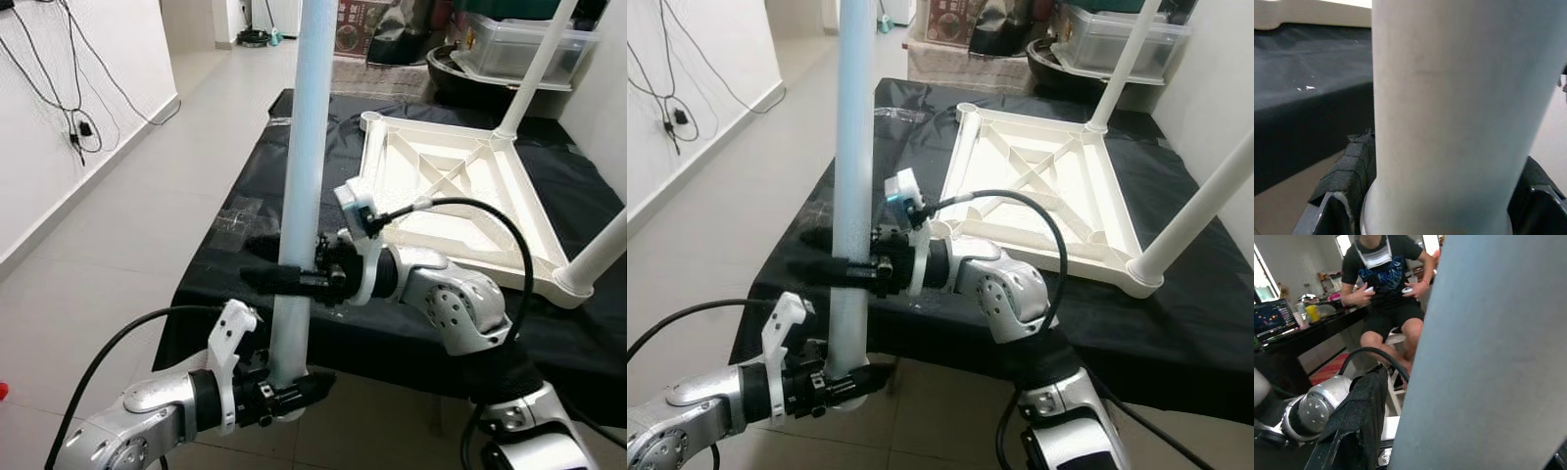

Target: Building children table

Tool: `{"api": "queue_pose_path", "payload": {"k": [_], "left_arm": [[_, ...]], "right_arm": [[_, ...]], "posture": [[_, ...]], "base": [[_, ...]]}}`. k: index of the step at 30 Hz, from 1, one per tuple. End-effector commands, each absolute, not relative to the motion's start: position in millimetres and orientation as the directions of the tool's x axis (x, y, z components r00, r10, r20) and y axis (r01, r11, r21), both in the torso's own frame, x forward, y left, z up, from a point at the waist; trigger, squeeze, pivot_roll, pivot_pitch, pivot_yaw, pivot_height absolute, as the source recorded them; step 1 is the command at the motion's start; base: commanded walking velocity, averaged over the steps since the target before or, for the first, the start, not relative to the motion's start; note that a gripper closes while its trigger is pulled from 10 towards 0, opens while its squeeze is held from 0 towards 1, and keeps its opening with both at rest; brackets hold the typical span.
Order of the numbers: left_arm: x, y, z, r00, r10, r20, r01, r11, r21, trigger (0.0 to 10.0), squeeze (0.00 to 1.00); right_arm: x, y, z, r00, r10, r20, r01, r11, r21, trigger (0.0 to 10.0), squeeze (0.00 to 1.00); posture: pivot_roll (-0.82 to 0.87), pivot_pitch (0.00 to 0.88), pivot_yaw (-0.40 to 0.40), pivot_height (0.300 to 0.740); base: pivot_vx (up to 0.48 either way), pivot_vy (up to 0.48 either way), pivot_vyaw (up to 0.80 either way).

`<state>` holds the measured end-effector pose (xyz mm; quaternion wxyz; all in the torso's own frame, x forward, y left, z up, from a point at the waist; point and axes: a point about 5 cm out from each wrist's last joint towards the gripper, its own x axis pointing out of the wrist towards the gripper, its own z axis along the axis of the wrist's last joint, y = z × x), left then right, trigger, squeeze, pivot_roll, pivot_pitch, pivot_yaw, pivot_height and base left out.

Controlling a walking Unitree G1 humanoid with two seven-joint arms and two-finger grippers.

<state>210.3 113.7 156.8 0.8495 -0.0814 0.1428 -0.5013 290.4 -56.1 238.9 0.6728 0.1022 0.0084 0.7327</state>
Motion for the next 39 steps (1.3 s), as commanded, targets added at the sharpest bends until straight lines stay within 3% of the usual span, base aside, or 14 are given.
{"api": "queue_pose_path", "payload": {"k": [1,18,19,21,22,23,24,38,39], "left_arm": [[206,112,157,0.429,-0.888,-0.167,0.843,0.46,-0.279,10.0,0.0],[206,110,154,0.408,-0.895,-0.182,0.851,0.445,-0.279,10.0,0.0],[206,110,154,0.406,-0.895,-0.182,0.851,0.443,-0.28,10.0,0.0],[206,110,154,0.405,-0.896,-0.183,0.852,0.443,-0.281,10.0,0.0],[206,110,154,0.405,-0.896,-0.184,0.851,0.443,-0.281,10.0,0.0],[206,110,154,0.405,-0.896,-0.184,0.851,0.443,-0.281,10.0,0.0],[206,110,154,0.405,-0.896,-0.183,0.851,0.442,-0.282,10.0,0.0],[207,108,149,0.425,-0.879,-0.217,0.833,0.473,-0.287,10.0,0.0],[207,108,149,0.425,-0.878,-0.218,0.833,0.474,-0.285,10.0,1.0]], "right_arm": [[285,-54,237,-0.114,0.986,0.124,-0.98,-0.132,0.149,10.0,0.0],[273,-51,232,-0.179,0.977,0.116,-0.962,-0.199,0.187,10.0,0.0],[272,-50,232,-0.187,0.975,0.116,-0.959,-0.207,0.192,6.9,0.0],[271,-50,232,-0.194,0.974,0.117,-0.957,-0.214,0.194,6.9,0.0],[270,-50,232,-0.197,0.973,0.117,-0.956,-0.217,0.196,1.2,0.0],[270,-50,232,-0.197,0.973,0.117,-0.956,-0.217,0.196,1.2,0.0],[270,-50,232,-0.197,0.973,0.119,-0.956,-0.218,0.198,0.0,0.0],[271,-51,231,-0.177,0.977,0.122,-0.959,-0.199,0.202,0.0,0.0],[272,-52,231,-0.173,0.977,0.123,-0.96,-0.195,0.202,0.0,0.0]], "posture": [[0.1,0.092,-0.053,0.74],[0.1,0.107,-0.054,0.74],[0.1,0.108,-0.054,0.74],[0.1,0.108,-0.054,0.74],[0.1,0.108,-0.054,0.74],[0.1,0.108,-0.054,0.74],[0.1,0.107,-0.054,0.74],[0.1,0.105,-0.054,0.74],[0.1,0.105,-0.054,0.74]], "base": [[0.0,0.0,0.0],[0.0,0.0,0.0],[0.0,0.0,0.0],[0.0,0.0,0.0],[0.0,0.0,0.0],[0.0,0.0,0.0],[0.0,0.0,0.0],[0.0,0.0,0.0],[0.0,0.0,0.0]]}}
